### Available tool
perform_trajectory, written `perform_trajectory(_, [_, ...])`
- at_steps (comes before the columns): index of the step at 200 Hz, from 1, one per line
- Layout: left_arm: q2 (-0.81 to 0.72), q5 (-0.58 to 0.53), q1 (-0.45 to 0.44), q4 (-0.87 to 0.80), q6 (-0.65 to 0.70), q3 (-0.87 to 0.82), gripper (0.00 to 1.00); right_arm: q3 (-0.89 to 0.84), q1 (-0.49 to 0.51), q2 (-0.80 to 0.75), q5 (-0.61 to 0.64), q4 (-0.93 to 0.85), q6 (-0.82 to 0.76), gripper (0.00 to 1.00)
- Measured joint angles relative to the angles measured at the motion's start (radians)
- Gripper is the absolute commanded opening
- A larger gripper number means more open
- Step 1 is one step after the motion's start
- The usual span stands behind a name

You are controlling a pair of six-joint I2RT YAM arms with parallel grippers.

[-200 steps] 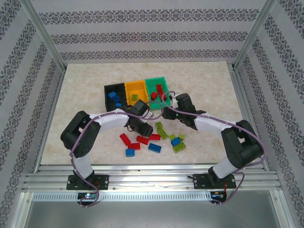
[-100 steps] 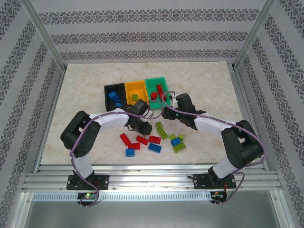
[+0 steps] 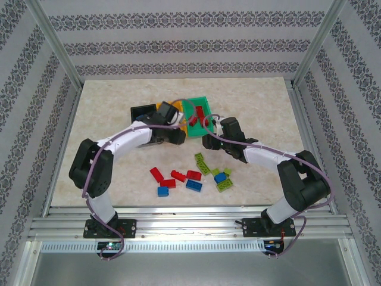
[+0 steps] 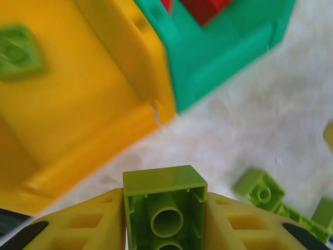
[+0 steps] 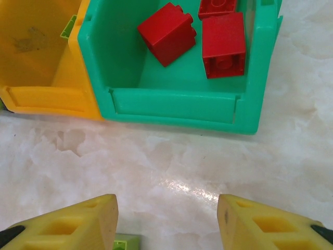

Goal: Sort the legos into containers by color
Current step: Place the lego in the container, then pick up the lego from the center of the table.

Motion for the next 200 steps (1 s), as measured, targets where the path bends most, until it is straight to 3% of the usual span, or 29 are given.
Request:
perform_trajectory(36, [0.025, 0.006, 0.105, -0.023, 0.001, 0.130, 0.38, 0.000, 0.000, 0.000, -0.001, 0.005, 0.008, 0.54])
perform_trajectory(67, [0.127, 0.003, 0.126, -0.056, 0.011, 0.286, 0.57, 0.000, 0.000, 0.000, -0.004, 0.011, 0.019, 0.53])
perform_trajectory(99, [0.169, 0.011, 0.128, -0.080, 0.011, 0.312, 0.61, 0.000, 0.000, 0.000, -0.005, 0.013, 0.019, 0.54])
perform_trajectory(121, [0.144, 0.021, 0.128, -0.064, 0.011, 0.261, 0.61, 0.000, 0.000, 0.002, -0.015, 0.019, 0.025, 0.54])
perform_trajectory(200, [-0.138, 0.098, 0.128, 0.135, -0.030, -0.171, 0.61, 0.008, 0.061, 0.051, -0.043, 0.049, 0.049, 0.54])
